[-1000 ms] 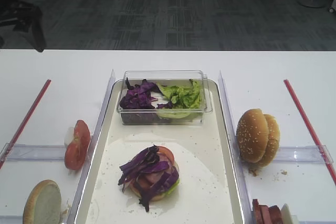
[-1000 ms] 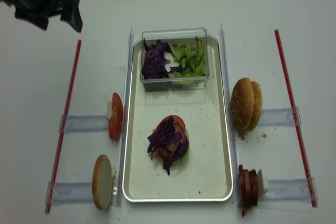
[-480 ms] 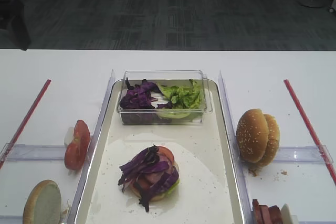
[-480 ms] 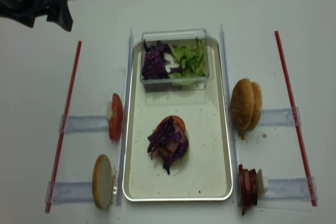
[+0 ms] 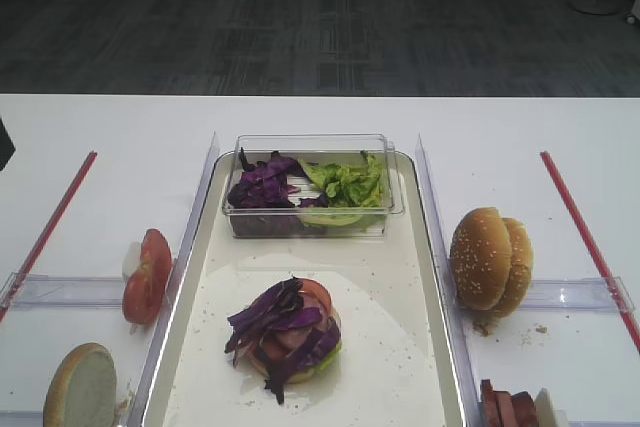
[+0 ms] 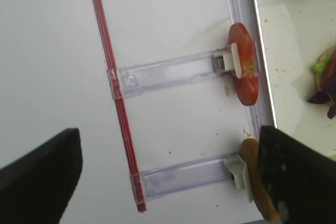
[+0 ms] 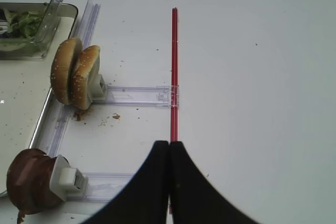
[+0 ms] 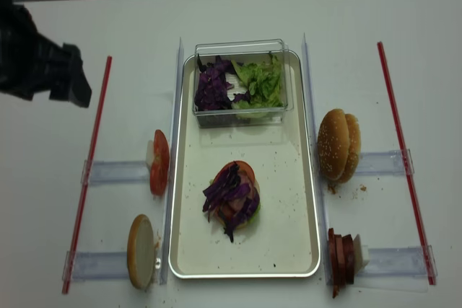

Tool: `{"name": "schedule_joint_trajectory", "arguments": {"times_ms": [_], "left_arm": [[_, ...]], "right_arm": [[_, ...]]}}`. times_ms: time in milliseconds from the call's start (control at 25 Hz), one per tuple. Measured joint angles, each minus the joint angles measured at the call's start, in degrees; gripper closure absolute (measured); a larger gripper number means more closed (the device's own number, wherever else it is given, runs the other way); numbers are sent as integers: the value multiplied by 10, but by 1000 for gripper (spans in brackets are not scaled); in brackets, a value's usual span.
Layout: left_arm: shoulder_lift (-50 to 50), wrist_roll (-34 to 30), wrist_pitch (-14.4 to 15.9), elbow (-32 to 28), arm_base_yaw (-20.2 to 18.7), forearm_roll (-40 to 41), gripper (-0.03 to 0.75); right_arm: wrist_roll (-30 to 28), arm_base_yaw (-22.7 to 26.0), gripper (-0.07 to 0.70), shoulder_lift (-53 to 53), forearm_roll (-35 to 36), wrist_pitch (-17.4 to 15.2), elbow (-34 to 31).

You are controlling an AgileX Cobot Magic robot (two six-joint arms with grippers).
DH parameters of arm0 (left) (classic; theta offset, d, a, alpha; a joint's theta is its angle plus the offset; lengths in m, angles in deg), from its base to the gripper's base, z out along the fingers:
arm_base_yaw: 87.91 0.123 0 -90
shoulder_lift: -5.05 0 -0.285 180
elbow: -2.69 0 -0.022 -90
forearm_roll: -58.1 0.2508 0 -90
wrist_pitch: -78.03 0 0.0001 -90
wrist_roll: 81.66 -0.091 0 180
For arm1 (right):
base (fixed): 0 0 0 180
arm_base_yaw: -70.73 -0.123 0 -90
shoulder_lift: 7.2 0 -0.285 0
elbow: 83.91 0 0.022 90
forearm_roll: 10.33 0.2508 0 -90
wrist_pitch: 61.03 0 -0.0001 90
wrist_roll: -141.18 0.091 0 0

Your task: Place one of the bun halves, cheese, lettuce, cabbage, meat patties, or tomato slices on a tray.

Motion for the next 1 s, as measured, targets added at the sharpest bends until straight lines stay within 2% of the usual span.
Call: {"name": "schedule_joint_trajectory", "arguments": {"times_ms": [280, 440, 840, 1000], "left_arm": [[-135, 0, -62, -130, 0, -1, 97], [-213, 0, -84, -186, 0, -2, 97], [-398, 15, -89, -320, 0, -2, 97], [-473, 21, -77, -355, 0, -4, 97]], "right_arm": [[0, 0, 595, 0, 0, 0, 0], [0, 0, 595, 0, 0, 0, 0], [0, 0, 595, 0, 0, 0, 0], [0, 0, 595, 0, 0, 0, 0]]}}
